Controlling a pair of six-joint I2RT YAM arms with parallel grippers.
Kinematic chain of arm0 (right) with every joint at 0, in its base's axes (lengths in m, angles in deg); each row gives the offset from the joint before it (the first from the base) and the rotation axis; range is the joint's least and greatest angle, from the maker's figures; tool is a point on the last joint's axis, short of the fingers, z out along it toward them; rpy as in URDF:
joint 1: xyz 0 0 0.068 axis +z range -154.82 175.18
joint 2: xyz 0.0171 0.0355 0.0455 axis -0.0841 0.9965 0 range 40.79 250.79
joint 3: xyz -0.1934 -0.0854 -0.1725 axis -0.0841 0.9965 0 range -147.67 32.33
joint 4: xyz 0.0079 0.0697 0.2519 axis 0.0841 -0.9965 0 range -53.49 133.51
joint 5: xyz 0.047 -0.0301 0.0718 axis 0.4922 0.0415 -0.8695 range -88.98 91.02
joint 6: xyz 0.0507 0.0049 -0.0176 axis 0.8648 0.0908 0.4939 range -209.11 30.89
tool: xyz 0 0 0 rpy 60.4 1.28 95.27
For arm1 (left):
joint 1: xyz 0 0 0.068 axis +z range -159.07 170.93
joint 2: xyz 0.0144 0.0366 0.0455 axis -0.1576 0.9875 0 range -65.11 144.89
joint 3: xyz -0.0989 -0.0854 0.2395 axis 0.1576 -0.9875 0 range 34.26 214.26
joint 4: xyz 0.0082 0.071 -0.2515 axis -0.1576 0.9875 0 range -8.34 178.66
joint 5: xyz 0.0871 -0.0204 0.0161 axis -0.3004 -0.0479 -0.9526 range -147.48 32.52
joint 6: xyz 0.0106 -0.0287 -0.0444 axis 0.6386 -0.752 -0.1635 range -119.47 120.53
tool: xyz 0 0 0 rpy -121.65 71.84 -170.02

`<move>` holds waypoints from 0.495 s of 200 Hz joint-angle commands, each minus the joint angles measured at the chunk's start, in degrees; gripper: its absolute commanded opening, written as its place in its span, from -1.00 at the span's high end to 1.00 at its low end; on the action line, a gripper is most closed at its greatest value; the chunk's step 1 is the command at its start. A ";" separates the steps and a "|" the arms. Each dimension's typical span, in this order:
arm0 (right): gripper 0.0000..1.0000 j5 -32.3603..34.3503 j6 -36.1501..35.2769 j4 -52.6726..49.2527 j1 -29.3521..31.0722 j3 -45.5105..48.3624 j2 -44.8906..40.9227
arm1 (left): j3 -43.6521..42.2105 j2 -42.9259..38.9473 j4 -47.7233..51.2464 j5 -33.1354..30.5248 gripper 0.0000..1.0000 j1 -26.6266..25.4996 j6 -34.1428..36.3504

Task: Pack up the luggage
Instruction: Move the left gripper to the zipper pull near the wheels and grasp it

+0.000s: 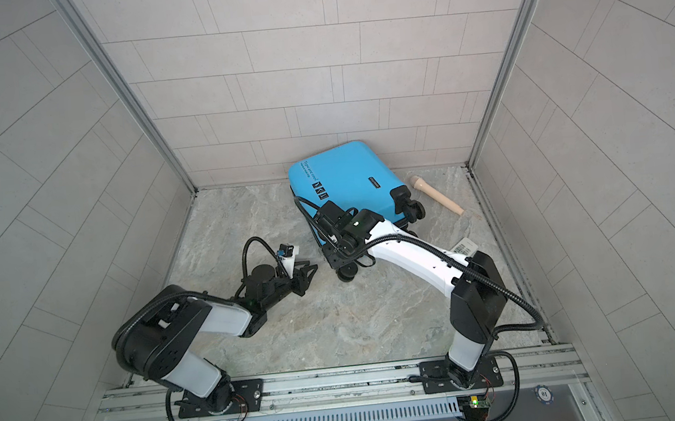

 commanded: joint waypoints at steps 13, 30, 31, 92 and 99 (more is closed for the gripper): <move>0.73 1.33 1.69 2.64 -1.16 -0.27 -3.34 | 3.22 5.38 -12.39 3.90 0.30 -0.22 0.62; 0.74 1.42 1.62 2.39 -1.27 -0.47 -3.02 | 4.80 7.38 -12.56 4.95 0.34 -0.22 0.35; 0.74 1.42 1.61 2.39 -1.27 -0.48 -2.98 | 4.84 7.43 -12.53 5.03 0.34 -0.22 0.36; 0.75 1.20 1.47 1.94 -1.32 -1.35 -2.10 | 6.97 9.61 -12.67 4.51 0.36 0.04 0.59; 0.76 1.07 1.49 1.92 -1.36 -1.46 -2.00 | 7.19 9.91 -12.64 4.50 0.35 0.12 0.40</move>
